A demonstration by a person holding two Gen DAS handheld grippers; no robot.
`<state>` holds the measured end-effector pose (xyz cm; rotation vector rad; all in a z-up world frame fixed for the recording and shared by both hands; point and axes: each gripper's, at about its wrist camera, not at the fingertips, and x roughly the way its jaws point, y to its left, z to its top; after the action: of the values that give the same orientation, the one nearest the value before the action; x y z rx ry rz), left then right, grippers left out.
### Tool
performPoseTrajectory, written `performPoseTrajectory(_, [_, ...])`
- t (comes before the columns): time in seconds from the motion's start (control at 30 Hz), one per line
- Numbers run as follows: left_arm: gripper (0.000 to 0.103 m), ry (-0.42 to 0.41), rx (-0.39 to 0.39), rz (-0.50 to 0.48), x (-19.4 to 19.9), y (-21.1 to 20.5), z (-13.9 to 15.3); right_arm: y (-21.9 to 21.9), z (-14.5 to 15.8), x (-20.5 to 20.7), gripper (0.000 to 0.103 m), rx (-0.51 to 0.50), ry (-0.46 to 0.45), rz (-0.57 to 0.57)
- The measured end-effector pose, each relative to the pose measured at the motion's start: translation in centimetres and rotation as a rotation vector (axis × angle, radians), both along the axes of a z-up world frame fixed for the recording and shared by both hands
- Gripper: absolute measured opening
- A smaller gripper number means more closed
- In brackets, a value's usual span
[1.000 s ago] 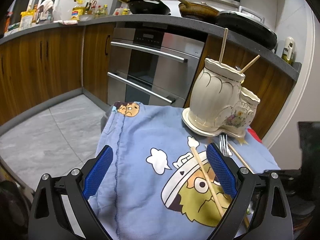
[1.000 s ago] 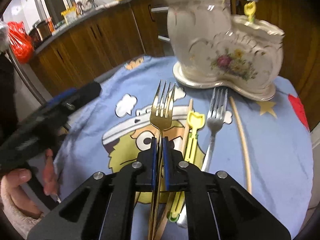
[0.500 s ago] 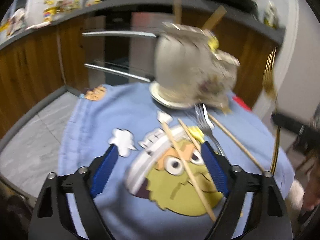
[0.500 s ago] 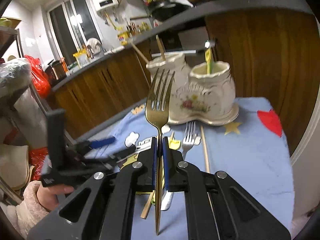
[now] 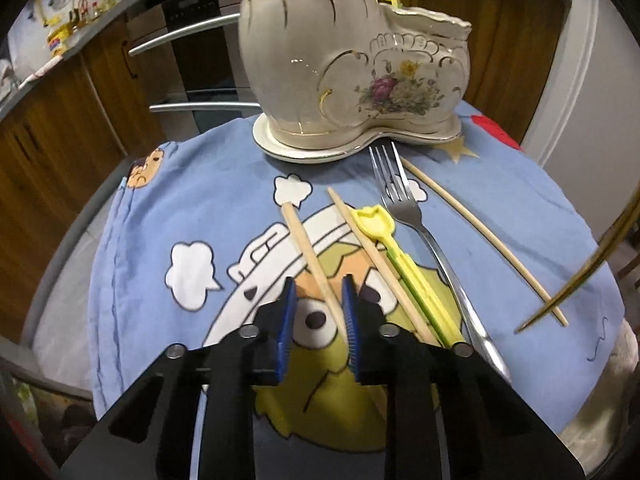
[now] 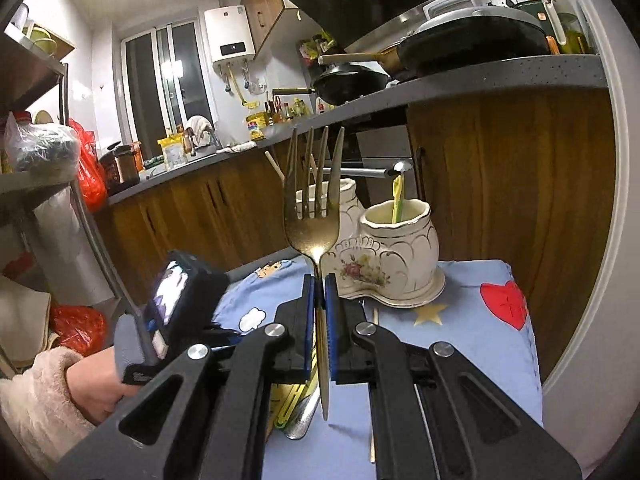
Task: Organize utensils
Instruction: 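Grasp a wooden chopstick with the left tool while the right tool lifts the gold fork, then lower the chopstick into the holder and open the left tool while the right tool lowers the gold fork in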
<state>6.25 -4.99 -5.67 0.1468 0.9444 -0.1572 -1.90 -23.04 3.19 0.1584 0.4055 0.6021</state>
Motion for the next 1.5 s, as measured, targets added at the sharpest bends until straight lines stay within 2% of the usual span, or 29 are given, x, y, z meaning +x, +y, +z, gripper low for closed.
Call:
performPoseTrajectory(0.03, [0.012,0.006,0.011,-0.005,0.2,-0.2,0.0,-0.2,0.0,0.1,0.005,0.004,0.001,-0.003])
performPoseTrajectory(0.1, [0.009,0.009,0.034,-0.019,0.3,-0.4,0.1,-0.5,-0.1,0.2,0.005,0.013,0.005,-0.005])
performPoseTrajectory(0.2, [0.006,0.003,0.024,-0.018,0.3,0.0,0.2,-0.9,0.0,0.2,0.005,0.02,0.005,-0.015])
performPoseTrajectory(0.37, [0.006,-0.093,-0.035,0.005,-0.8,1.6,1.6,-1.6,0.6,0.7,0.005,0.035,-0.007,-0.043])
performPoseTrajectory(0.43, [0.006,-0.167,-0.095,-0.002,-1.7,2.5,2.8,-1.8,1.0,1.0,0.005,0.04,-0.011,-0.056])
performPoseTrajectory(0.67, [0.006,-0.389,-0.2,-0.005,-3.9,4.6,7.0,-1.9,2.6,2.8,0.005,0.036,-0.042,-0.088])
performPoseTrajectory(0.83, [0.006,-0.54,-0.289,-0.037,-4.2,4.7,10.3,-1.8,4.3,4.4,0.005,0.039,-0.071,-0.096])
performPoseTrajectory(0.97, [0.006,-0.619,-0.349,-0.058,-2.7,4.1,12.5,-1.7,6.1,5.5,0.005,0.058,-0.119,-0.105])
performPoseTrajectory(1.07, [0.006,-0.742,-0.346,-0.042,-1.2,3.5,14.6,-1.6,7.6,6.8,0.005,0.093,-0.154,-0.112])
performPoseTrajectory(1.27, [0.006,-0.922,-0.407,0.069,1.9,5.5,18.4,-1.1,9.1,9.4,0.005,0.118,-0.193,-0.128])
performPoseTrajectory(1.43, [0.006,-0.924,-0.459,0.151,6.5,7.7,19.0,-0.5,9.2,11.8,0.005,0.107,-0.198,-0.136])
performPoseTrajectory(1.5, [0.006,-0.912,-0.443,0.159,8.5,7.6,18.6,-0.4,9.0,12.8,0.005,0.112,-0.195,-0.143])
